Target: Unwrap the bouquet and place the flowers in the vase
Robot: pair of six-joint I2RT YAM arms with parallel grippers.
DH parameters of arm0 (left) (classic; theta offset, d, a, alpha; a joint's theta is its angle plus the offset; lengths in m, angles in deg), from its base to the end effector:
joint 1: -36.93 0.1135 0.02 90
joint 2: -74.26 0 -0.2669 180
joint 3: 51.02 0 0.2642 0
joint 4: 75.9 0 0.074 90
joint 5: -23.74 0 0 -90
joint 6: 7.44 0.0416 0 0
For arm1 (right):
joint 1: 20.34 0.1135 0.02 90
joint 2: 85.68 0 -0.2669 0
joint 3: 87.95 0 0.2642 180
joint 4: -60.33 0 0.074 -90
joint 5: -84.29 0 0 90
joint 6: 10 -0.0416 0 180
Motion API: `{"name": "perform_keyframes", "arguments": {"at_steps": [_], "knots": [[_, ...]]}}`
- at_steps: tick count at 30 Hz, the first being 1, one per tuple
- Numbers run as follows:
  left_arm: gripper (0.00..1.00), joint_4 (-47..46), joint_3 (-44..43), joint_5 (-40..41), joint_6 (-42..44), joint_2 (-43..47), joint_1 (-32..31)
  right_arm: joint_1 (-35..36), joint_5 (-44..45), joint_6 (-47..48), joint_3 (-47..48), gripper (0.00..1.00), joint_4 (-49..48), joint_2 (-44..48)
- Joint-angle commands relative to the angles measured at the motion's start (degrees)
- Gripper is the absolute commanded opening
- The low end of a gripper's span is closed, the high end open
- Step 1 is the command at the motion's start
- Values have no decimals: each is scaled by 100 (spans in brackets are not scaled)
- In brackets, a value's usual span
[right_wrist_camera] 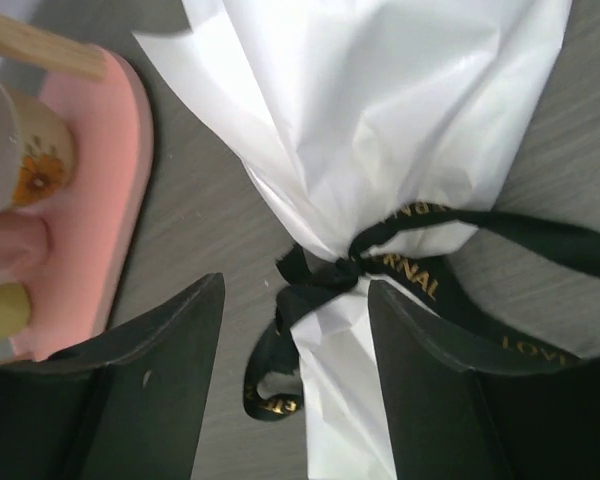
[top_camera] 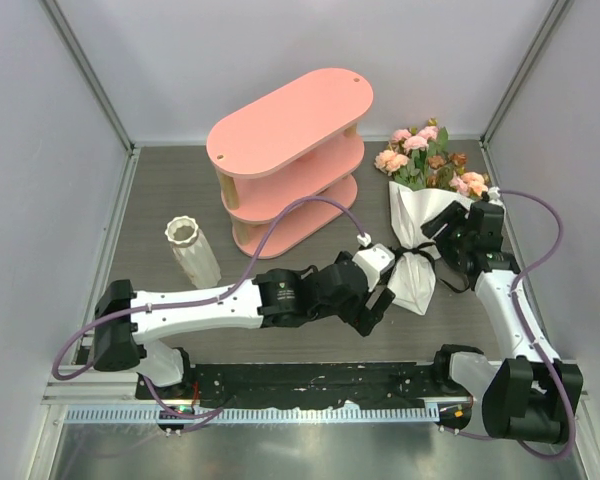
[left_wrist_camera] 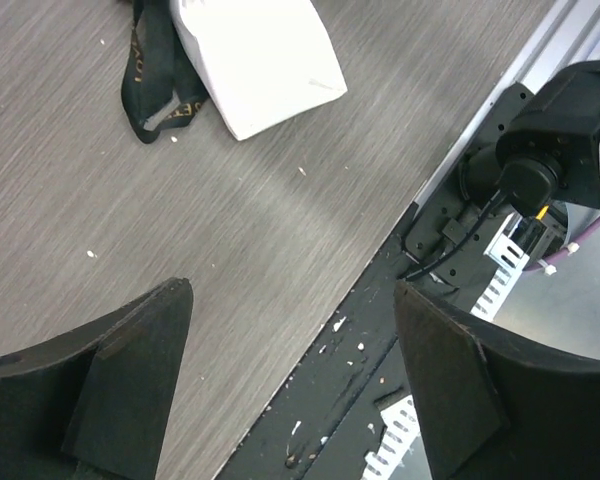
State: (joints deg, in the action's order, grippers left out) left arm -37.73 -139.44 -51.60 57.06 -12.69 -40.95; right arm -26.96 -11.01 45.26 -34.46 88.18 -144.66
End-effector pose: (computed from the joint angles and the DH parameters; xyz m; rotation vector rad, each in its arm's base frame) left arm 0.0862 -0.3512 0.3185 0.8740 2.1104 -0.7159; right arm 0.2407 -0.0241 0.2535 0.7170 2.0532 0.3824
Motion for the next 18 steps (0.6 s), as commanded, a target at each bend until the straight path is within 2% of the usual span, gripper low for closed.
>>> {"name": "perform_keyframes", "arguments": {"at_steps": [1,5,8,9,12,14,18], "knots": [[79,-421,-48,-322,1,30,291,247,-165,635,-81,60,900,-44],[75,-578,101,-384,-52,65,344,661,11,539,-177,55,1138,597],[75,-719,286,-376,-183,39,380,1021,-41,319,-90,54,1261,616],[80,-720,330,-376,-210,21,406,1022,37,232,-29,54,1296,529],[87,-632,278,-314,-219,-49,406,1013,1483,91,190,56,1700,309],[89,-605,251,-270,-219,-67,406,960,2109,-111,262,57,1850,282],[92,-623,225,-261,-166,-111,432,505,1946,-314,157,57,1693,343]]}}
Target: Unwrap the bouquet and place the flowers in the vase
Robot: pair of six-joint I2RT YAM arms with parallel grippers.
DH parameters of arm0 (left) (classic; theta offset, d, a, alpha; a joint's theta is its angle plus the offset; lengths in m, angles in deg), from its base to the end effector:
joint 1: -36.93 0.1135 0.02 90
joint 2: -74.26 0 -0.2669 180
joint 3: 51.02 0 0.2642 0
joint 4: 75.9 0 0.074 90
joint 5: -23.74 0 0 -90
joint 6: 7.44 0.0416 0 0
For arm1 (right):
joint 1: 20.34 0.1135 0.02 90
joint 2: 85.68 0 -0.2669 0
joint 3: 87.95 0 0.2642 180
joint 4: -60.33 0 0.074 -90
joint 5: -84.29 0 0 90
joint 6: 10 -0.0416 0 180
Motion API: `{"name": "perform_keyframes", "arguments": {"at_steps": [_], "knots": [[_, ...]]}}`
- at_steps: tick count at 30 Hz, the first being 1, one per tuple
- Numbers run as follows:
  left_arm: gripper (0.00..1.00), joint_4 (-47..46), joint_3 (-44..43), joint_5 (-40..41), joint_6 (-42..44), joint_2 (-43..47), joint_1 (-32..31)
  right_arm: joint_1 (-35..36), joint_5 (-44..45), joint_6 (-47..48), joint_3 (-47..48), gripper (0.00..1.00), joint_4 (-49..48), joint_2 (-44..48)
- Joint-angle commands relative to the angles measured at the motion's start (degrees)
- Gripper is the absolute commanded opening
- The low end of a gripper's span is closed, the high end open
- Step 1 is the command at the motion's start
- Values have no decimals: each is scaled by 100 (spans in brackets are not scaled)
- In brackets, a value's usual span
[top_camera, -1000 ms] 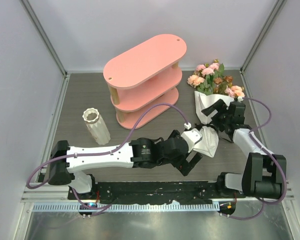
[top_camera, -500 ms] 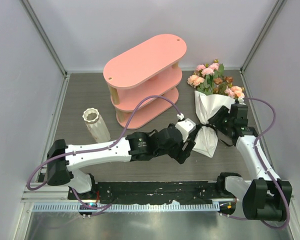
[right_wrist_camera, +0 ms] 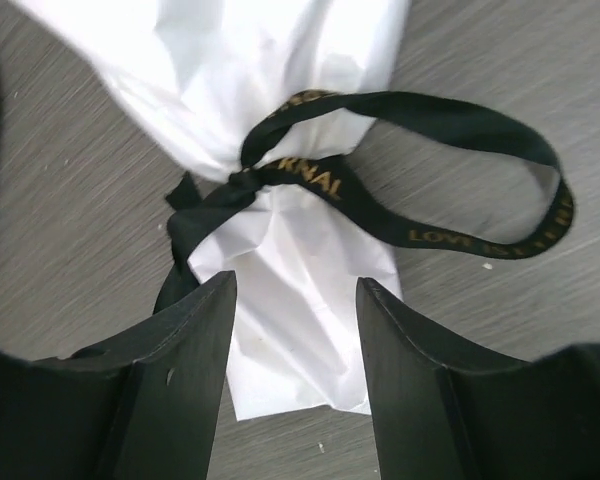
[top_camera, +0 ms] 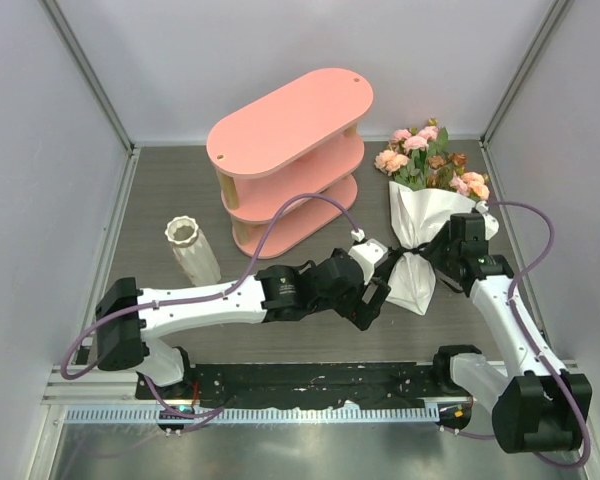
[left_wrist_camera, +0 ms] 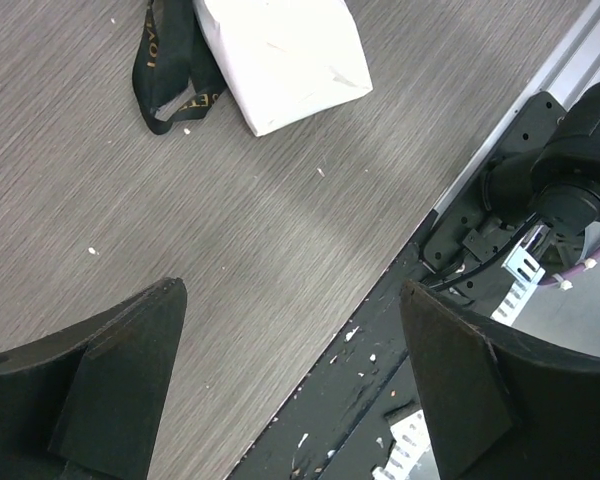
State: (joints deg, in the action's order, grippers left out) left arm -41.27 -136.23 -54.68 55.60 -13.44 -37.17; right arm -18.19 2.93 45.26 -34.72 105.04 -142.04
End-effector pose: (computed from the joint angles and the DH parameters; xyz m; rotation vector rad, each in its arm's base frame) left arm 0.1080 -0.3485 0.2995 0.8155 2.1601 -0.7366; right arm 0.2133 0.0018 0.2359 0.7392 2.2799 0.1205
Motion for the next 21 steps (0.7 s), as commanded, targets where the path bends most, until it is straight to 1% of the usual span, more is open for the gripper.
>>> {"name": "perform_keyframes", "arguments": {"at_steps": [1,2,5,7,10,12,14,17,19,21], "knots": [[93,-277,-105,38,6,-71,63,-495,411,-297,148,57,-80,20],[93,-304,-105,-23,33,-107,80,-801,262,-192,130,57,-194,-59],[93,-199,-341,-251,86,-291,212,-1181,-545,115,252,57,-257,-428],[93,-67,-509,-427,182,-458,256,-1191,-775,344,253,57,-379,-499],[92,108,-895,-656,349,-748,379,-1191,-785,521,174,58,-546,-490],[90,188,-1194,-875,507,-950,563,-1147,-1047,582,60,57,-669,-464],[88,346,-1553,-1034,525,-1284,800,-1086,-1093,565,60,58,-775,-516],[87,417,-1740,-1376,350,-1574,1020,-893,-1320,512,130,65,-880,-648],[86,469,-1784,-1665,297,-1680,1065,-603,-1732,503,113,67,-1134,-832],[84,697,-1976,-1729,270,-1847,1074,-296,-1770,495,226,68,-1154,-1086]]}}
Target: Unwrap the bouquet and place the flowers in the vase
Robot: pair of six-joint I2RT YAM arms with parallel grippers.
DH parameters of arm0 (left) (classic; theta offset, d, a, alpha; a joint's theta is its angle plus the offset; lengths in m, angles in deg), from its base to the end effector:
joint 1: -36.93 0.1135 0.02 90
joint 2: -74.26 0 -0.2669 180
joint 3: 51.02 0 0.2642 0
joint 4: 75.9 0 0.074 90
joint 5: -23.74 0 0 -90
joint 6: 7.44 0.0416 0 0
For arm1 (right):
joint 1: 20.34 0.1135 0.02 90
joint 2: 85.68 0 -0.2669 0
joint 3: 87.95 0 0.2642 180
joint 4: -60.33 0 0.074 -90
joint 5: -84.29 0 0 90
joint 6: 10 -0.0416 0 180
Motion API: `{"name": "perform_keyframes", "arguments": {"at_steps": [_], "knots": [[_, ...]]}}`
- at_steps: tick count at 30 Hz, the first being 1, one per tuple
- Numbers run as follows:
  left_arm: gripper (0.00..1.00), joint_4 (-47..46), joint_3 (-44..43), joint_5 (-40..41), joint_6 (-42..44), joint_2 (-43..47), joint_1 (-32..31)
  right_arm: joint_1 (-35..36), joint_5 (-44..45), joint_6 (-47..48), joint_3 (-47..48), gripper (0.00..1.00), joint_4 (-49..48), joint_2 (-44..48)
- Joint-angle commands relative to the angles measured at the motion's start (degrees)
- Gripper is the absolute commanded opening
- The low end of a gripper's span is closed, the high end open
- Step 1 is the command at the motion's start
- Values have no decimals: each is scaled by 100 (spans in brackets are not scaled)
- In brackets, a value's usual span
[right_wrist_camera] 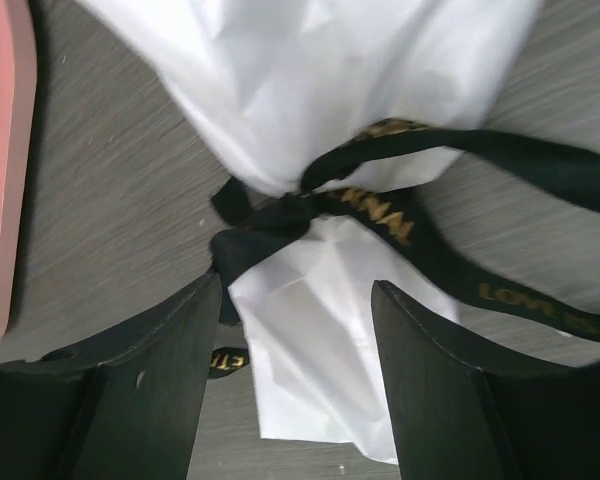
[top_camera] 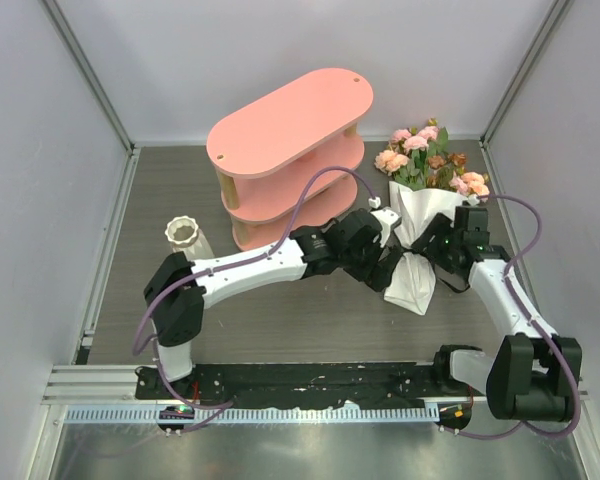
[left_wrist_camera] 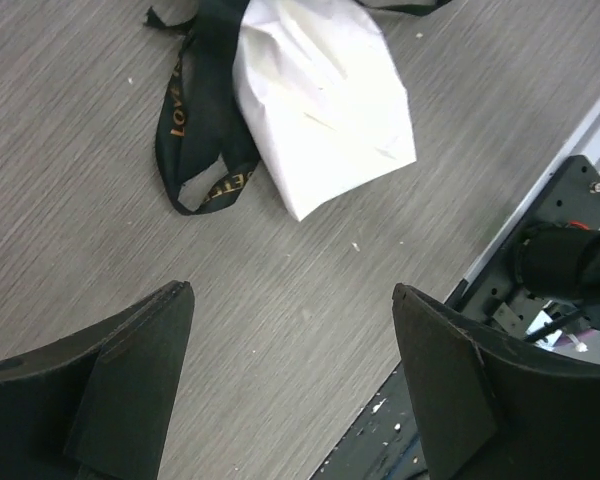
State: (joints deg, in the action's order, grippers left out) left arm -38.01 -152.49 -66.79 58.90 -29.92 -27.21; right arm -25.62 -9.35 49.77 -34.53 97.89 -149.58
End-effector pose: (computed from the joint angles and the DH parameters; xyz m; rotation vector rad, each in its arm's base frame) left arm 0.1903 -0.3935 0.2845 0.8399 2.2630 -0.7779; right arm 0.2388 -0.0194 0.2192 0.7115 2.3190 0.2762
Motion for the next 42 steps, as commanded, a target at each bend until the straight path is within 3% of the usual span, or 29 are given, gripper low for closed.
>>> {"name": "perform_keyframes", "arguments": {"at_steps": [1,5,11,18,22,26,34,38,40,42], "knots": [[82,590,-429,-535,-68,-225,77,832,-437,-16,277,68,-404,-386],[80,452,-108,-474,-165,81,77,1424,55,-219,576,59,-534,-404],[80,-286,1107,-500,-288,1144,77,1460,4,-526,576,34,-974,-711],[82,-514,1784,-273,-253,2103,86,1495,100,-720,638,34,-921,-554],[82,-244,1575,-289,-86,2157,147,1503,47,-668,830,33,-1142,-1000],[83,-137,1319,-307,-42,2016,174,1503,30,-737,753,22,-1150,-1537],[81,-471,662,-526,-323,989,524,1503,575,-510,-109,21,-888,-1020],[70,-673,133,-825,-517,5,850,1503,636,-439,-302,20,-869,-625],[58,-761,-244,-965,-630,-654,1043,1486,733,-439,-373,20,-834,-589],[53,-857,-621,-1185,-666,-1085,1175,1495,655,-474,-408,20,-799,-545]]}}
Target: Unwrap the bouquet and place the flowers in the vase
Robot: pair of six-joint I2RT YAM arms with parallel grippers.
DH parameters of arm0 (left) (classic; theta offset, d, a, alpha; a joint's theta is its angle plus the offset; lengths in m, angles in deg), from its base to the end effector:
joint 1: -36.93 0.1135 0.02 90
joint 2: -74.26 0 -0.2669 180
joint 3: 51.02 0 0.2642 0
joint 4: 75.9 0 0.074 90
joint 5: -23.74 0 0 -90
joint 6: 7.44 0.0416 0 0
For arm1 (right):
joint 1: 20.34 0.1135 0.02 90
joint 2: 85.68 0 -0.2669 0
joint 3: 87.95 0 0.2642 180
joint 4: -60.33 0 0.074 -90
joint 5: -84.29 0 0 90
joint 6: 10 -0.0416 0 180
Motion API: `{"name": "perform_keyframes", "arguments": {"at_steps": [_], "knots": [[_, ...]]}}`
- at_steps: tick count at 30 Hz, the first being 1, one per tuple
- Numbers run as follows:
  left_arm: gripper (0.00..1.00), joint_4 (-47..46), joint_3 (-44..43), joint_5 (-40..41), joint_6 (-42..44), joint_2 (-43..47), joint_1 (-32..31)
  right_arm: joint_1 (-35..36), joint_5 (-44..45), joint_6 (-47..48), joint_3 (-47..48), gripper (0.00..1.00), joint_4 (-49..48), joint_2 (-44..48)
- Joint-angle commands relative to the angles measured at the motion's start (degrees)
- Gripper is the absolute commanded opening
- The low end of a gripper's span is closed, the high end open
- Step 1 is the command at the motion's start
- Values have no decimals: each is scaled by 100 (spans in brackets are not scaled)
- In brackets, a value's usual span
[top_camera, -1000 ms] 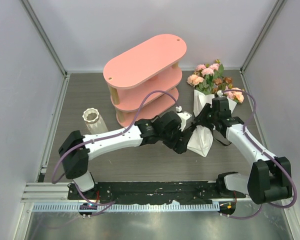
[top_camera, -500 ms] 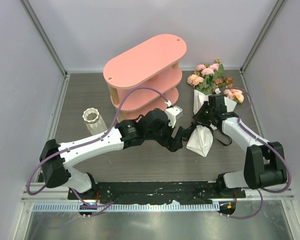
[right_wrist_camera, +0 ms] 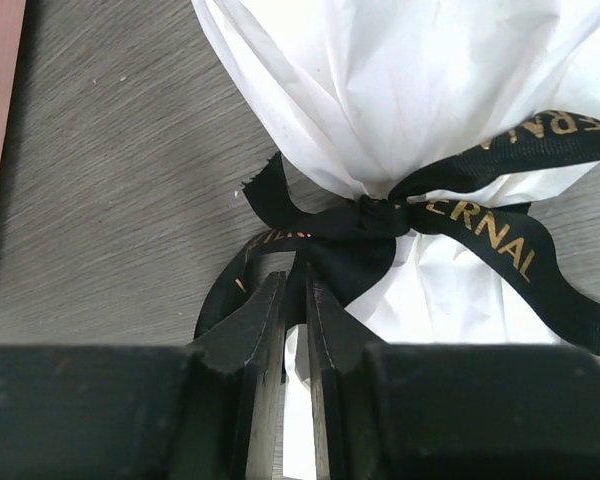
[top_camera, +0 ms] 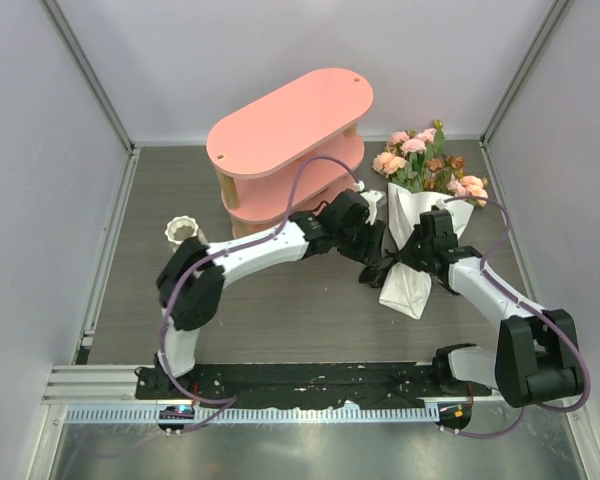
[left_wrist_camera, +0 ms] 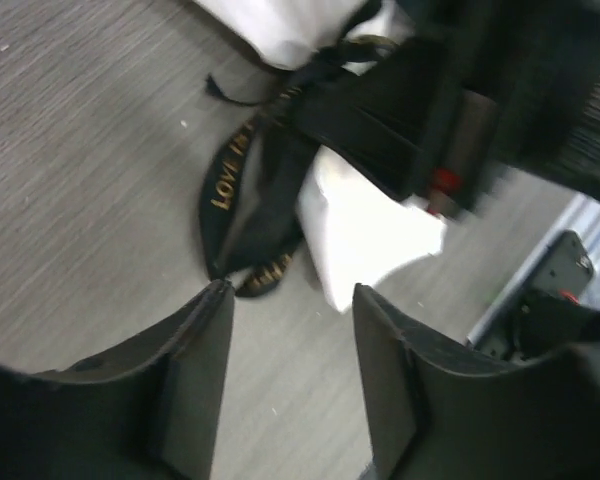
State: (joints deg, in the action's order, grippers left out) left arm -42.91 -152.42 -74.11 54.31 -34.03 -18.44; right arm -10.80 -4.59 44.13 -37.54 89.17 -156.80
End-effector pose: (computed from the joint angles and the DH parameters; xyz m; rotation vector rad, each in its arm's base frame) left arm 0.2536 -0.3772 0.2614 0.6458 2.3449 -0.8821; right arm 0.2524 0.0416 0.1846 0.5696 2.3965 0.3281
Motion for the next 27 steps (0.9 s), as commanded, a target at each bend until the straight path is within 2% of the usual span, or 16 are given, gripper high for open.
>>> {"name": "perform_keyframes", "arguments": {"at_steps": [1,6,11,16,20,23,27], "knots": [[49,-377,-778,-506,-190,-1067,325,13,134,72,-159,20,73,203],[48,-132,-1735,-454,-102,-1905,387,13,81,98,-308,20,47,370],[47,-184,-2184,-462,-225,-2458,449,4,151,90,-458,20,82,405],[33,-386,-2318,-848,-251,-2785,449,13,160,63,-520,20,82,431],[34,-491,-2160,-980,-163,-2803,440,13,160,90,-476,20,91,431],[40,-457,-2220,-990,-119,-2890,440,4,151,90,-458,20,99,431],[40,-386,-2379,-1016,-154,-3119,440,13,134,90,-458,20,99,423]]}}
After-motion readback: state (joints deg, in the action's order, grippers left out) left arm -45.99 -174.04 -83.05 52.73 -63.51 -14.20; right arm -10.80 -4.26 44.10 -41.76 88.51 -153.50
